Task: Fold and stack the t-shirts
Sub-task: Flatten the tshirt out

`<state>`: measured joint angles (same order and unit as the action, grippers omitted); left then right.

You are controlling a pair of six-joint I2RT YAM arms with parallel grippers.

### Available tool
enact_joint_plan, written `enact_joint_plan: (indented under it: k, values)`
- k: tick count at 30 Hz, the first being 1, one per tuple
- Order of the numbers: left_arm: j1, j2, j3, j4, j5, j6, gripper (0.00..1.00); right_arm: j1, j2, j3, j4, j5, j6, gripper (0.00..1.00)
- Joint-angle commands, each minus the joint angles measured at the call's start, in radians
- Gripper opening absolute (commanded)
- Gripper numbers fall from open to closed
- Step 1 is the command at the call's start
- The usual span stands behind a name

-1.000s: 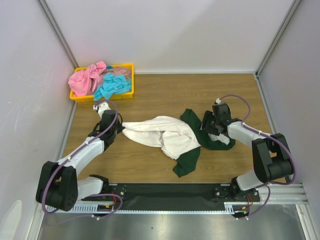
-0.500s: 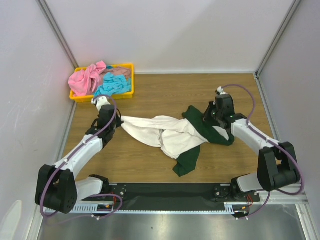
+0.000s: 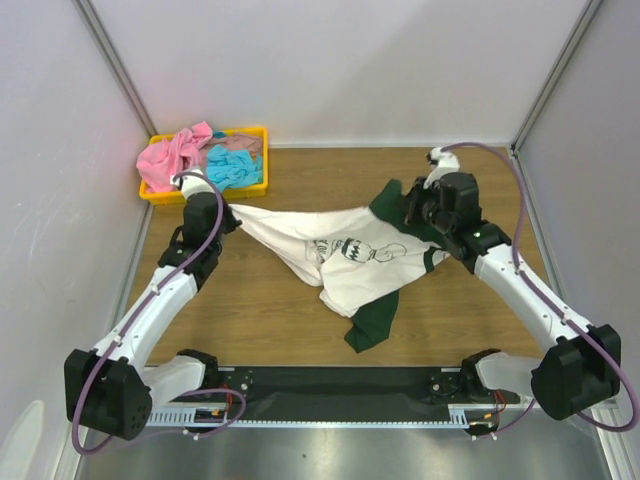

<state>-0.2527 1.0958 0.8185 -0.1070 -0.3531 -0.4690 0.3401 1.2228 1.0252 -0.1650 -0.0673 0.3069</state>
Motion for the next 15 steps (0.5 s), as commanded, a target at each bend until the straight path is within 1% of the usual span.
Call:
enact_joint_plan:
  k: [1, 2, 5, 6, 9, 11, 15]
  values:
    - [0.012, -0.020, -0.018, -0.026, 0.012, 0.000, 0.00, 0.074, -0.003, -0.075, -0.010, -0.138, -0.051, 0.00]
    - [0.012, -0.019, -0.027, -0.034, 0.013, -0.009, 0.00, 0.130, 0.003, -0.086, -0.008, -0.153, -0.048, 0.00]
    - [0.010, -0.013, -0.042, -0.045, 0.017, -0.016, 0.00, 0.218, 0.046, -0.112, -0.004, -0.154, -0.049, 0.00]
    - [0.012, -0.010, -0.051, -0.046, 0.019, -0.020, 0.00, 0.268, 0.067, -0.114, -0.001, -0.143, -0.049, 0.00]
    - [0.012, 0.003, -0.059, -0.048, 0.026, -0.025, 0.00, 0.328, 0.154, -0.091, 0.008, -0.134, -0.064, 0.00]
    - [0.012, 0.010, -0.064, -0.049, 0.031, -0.028, 0.00, 0.346, 0.216, -0.059, 0.022, -0.147, -0.078, 0.00]
    - [0.012, 0.012, -0.071, -0.049, 0.023, -0.030, 0.00, 0.369, 0.306, 0.002, 0.015, -0.253, -0.112, 0.00]
